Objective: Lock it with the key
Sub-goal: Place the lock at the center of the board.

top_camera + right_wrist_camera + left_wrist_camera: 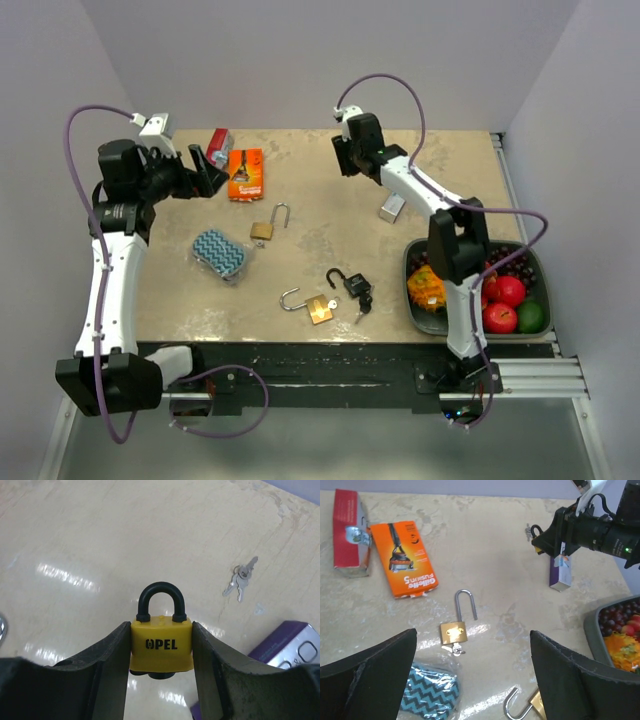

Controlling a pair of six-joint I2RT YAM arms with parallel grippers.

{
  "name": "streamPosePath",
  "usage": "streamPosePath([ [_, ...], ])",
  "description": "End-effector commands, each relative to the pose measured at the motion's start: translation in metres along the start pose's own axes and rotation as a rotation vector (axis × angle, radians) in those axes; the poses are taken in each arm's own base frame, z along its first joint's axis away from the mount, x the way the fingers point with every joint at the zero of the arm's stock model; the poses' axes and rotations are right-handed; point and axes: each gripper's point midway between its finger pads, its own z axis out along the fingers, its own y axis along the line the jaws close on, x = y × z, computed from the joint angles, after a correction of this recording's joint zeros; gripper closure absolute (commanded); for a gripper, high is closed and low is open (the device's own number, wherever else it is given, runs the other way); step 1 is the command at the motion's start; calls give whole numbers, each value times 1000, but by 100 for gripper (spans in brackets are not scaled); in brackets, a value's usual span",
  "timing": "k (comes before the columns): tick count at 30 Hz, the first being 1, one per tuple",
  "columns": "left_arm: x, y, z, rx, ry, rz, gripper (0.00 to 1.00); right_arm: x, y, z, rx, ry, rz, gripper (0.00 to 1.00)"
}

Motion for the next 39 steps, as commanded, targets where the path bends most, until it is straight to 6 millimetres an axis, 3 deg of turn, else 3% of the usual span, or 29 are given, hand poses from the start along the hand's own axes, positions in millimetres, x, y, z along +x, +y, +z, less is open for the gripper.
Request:
streamPosePath([
  [1, -4, 12, -15, -107, 12, 43, 1, -62, -27, 18, 143, -181, 204, 100],
  [3, 4, 14, -15, -119, 43, 20, 1, -56, -32, 36, 168, -172, 217, 100],
  [10, 19, 11, -14, -92, 63, -14, 1, -29, -45, 71, 200, -140, 278, 100],
  [19, 25, 6, -13, -58, 64, -8, 1, -17, -58, 95, 217, -159, 302, 100],
  [29, 29, 7, -13, -60, 75, -14, 1, -10, -55, 116, 197, -184, 354, 99],
  [36, 33, 11, -12, -66, 89, -9, 1, 2, -58, 127, 215, -172, 366, 84],
  [39, 34, 12, -11, -68, 93, -5, 1, 3, -60, 128, 212, -170, 369, 59],
])
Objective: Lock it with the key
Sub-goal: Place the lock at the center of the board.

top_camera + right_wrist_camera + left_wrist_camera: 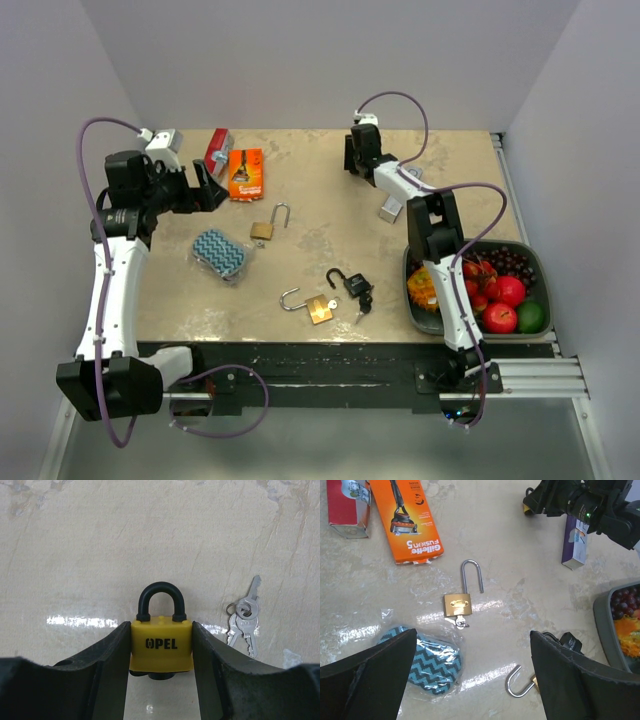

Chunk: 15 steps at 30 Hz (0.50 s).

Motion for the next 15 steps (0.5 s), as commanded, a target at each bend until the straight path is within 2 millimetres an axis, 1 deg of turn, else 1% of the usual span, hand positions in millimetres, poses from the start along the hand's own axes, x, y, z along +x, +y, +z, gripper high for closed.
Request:
streamPosePath([
  [1, -7, -1, -3, 6, -27, 34, 1, -39, 2, -1, -3, -108, 61, 48],
  [3, -6, -1, -2, 6, -21, 37, 1, -44, 3, -4, -12, -113, 62, 41],
  [5, -7, 0, -2, 7, -25, 45, 1, -49, 7, -7, -32, -119, 57, 36],
  [6, -8, 0, -2, 4, -29, 47, 1, -56, 9, -12, -42, -129, 56, 35],
  [9, -14, 1, -2, 0, -47, 80, 1, -67, 12, -19, -66, -149, 51, 32],
  [12, -25, 0, -4, -3, -76, 125, 1, -84, 19, -31, -107, -174, 49, 30],
  [13, -28, 0, -5, -1, -80, 148, 1, -99, 22, -41, -125, -202, 50, 29],
  [15, -34, -4, -7, 15, -92, 173, 1, -114, 26, -54, -158, -227, 49, 27],
])
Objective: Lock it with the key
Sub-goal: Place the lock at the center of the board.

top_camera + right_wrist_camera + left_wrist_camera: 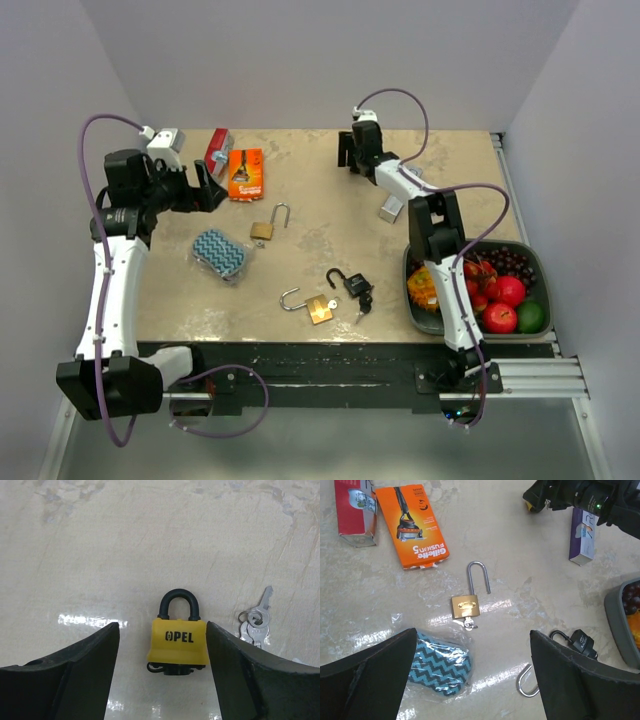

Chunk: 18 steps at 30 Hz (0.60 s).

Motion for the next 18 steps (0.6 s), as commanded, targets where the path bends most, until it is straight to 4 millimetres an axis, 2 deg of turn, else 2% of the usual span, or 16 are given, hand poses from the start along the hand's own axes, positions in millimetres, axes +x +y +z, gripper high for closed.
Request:
streamPosePath([
  [1, -35, -7, -7, 27, -93, 129, 1, -116, 26, -57, -138, -228, 32, 21],
  [2, -36, -9, -8, 42, -95, 138, 1, -136, 32, -76, -170, -266, 20, 18],
  [4, -37, -17, -7, 85, -95, 137, 1, -148, 45, -96, -264, -279, -10, 6],
  [5, -36, -16, -4, 94, -82, 121, 1, -171, 47, -123, -285, -326, -32, 2],
  [6, -41, -19, -4, 105, -88, 120, 1, -167, 51, -132, -320, -311, -47, 1],
  [8, -47, -13, 0, 84, -87, 118, 1, -173, 58, -159, -391, -312, -75, 1],
  [9, -57, -14, -3, 74, -111, 130, 1, -181, 56, -185, -406, -326, -81, 1],
  [11, -72, -16, -7, 69, -166, 163, 1, -175, 56, -207, -438, -303, -107, 1],
  [12, -74, -15, -7, 62, -185, 173, 1, -175, 52, -232, -448, -309, -122, 1],
  [14, -88, -17, -14, 41, -265, 178, 1, -165, 48, -257, -474, -291, -153, 1],
  [15, -86, -12, -12, 21, -271, 172, 1, -143, 43, -260, -475, -243, -162, 1],
  [16, -87, -13, -13, 23, -278, 180, 1, -149, 40, -289, -489, -268, -171, 1],
  [17, -84, -14, -11, 35, -271, 191, 1, -141, 36, -298, -492, -260, -210, 1],
  [18, -81, -16, -9, 56, -259, 196, 1, -120, 35, -300, -511, -218, -247, 1],
])
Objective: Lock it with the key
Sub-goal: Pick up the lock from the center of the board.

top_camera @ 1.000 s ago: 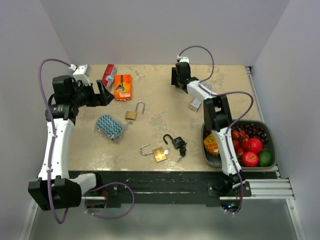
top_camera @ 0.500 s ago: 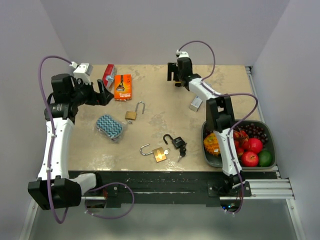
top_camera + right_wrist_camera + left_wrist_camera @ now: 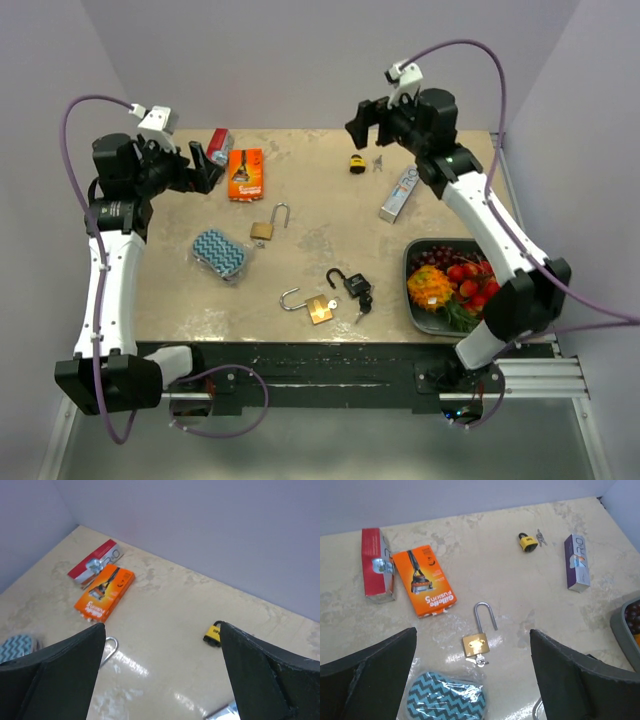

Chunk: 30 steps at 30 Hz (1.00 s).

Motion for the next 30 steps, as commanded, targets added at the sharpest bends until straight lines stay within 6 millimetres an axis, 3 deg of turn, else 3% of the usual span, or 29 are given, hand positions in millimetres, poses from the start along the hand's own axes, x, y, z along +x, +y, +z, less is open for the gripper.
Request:
streamPosePath([
  [1, -20, -4, -4, 13, -86, 43, 1, 53, 16, -55, -109, 189, -115, 1],
  [5, -3, 1, 4, 10, 2, -21, 1, 107, 18, -98, -90, 383, -49, 1],
  [6, -3, 2, 4, 4, 7, -20, 1, 136, 18, -107, -88, 447, -24, 1],
  [7, 1, 3, 3, -4, 22, -30, 1, 138, 23, -116, -92, 443, -14, 1],
  [11, 6, 3, 2, -5, 51, -10, 1, 181, 38, -132, -113, 533, -50, 1],
  [14, 17, 9, 5, -13, 83, 2, 1, 225, 56, -145, -164, 655, -65, 1],
  [16, 21, 13, 9, -12, 69, 58, 1, 240, 63, -148, -204, 672, -69, 1],
  [17, 41, 14, 14, 6, 90, 53, 1, 248, 62, -150, -204, 691, -64, 1],
  [19, 38, 10, 17, 33, 23, 84, 1, 261, 59, -150, -186, 741, -52, 1],
  [20, 51, 7, 20, 57, 32, 68, 1, 264, 55, -149, -161, 751, -55, 1],
  [25, 49, 3, 22, 43, 28, 11, 1, 280, 61, -149, -177, 809, -31, 1],
  [30, 55, 2, 15, 29, 52, 24, 1, 315, 71, -152, -155, 889, 15, 1],
])
